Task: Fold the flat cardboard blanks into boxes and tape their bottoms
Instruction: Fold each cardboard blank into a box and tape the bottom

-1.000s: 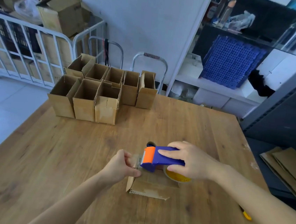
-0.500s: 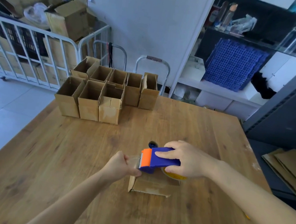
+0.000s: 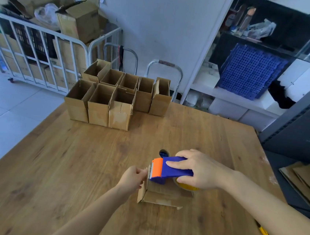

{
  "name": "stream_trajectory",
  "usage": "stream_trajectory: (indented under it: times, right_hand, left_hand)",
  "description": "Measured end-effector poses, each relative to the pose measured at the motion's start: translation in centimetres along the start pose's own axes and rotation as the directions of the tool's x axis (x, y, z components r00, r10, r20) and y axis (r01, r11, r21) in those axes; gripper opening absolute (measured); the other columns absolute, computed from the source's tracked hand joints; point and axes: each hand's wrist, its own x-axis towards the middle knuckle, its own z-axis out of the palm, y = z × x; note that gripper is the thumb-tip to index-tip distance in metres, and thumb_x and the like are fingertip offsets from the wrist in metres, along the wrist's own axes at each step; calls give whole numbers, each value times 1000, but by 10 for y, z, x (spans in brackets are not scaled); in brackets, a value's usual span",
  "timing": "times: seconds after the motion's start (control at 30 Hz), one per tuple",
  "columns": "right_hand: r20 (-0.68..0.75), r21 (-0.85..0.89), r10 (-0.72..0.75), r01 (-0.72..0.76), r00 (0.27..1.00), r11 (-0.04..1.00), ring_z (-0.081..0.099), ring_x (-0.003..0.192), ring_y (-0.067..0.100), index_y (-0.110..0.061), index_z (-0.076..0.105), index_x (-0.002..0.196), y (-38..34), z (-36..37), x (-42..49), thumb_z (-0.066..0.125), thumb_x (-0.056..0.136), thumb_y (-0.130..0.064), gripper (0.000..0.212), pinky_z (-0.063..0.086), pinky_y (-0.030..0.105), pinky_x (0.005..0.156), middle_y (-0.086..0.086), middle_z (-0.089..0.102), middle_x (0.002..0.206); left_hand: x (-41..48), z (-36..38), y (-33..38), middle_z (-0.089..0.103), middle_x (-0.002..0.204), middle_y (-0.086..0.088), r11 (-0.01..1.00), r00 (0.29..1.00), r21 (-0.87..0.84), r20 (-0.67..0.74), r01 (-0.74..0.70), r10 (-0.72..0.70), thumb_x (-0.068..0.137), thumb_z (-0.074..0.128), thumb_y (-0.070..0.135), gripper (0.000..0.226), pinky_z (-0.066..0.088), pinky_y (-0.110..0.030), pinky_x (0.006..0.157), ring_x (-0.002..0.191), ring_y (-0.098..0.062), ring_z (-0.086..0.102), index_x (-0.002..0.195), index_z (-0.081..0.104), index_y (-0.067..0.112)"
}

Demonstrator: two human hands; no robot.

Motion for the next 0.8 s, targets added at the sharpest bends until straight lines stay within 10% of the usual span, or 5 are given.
stream_trajectory:
  times: [0.2, 0.33, 0.5, 0.6, 0.8]
  right_hand:
    - [6, -4, 10, -10, 1000, 1000, 40, 111, 12, -38, 41, 142, -2, -4, 2, 51, 93, -47, 51, 34, 26, 96, -7, 44, 132]
    - [7, -12, 16, -16, 1000, 1000, 39, 112, 11, -38, 41, 142, -1, -3, 1, 52, 92, -47, 52, 33, 24, 94, -8, 44, 133]
    - [-2, -13, 24, -24, 1000, 1000, 39, 113, 11, -39, 40, 142, 0, -2, 2, 51, 92, -48, 52, 34, 25, 95, -8, 43, 135]
    - [-3, -20, 33, -33, 999, 999, 39, 115, 12, -38, 40, 142, 0, -1, 3, 51, 92, -49, 52, 35, 27, 97, -7, 44, 136]
    - [-31, -13, 28, -28, 999, 1000, 41, 112, 13, -38, 42, 141, -4, -2, 0, 53, 92, -47, 51, 35, 27, 95, -5, 46, 134]
  left_hand:
    - [5, 4, 5, 60, 82, -2, 995, 995, 97, -99, -3, 13, 95, 52, 39, 30, 48, -33, 66, 71, -15, 52, 83, 54, 11]
    - [-2, -10, -10, 37, 144, -12, 951, 973, 246, -180, 186, -143, 83, 62, 57, 83, 45, -38, 96, 124, -28, 46, 144, 30, 11]
    - [-22, -24, -18, 37, 151, 4, 941, 964, 210, 23, -264, 265, 91, 49, 3, 69, 39, -13, 96, 126, -2, 44, 152, 23, 24]
    - [-26, -15, -3, 34, 148, 18, 852, 875, 315, 392, -418, 285, 82, 66, 20, 93, 38, -12, 96, 126, 2, 41, 152, 6, 32]
    - [-9, -8, 14, 31, 145, 8, 775, 869, 409, 332, -482, 366, 60, 89, 28, 122, 33, -27, 107, 133, -13, 34, 152, 8, 22]
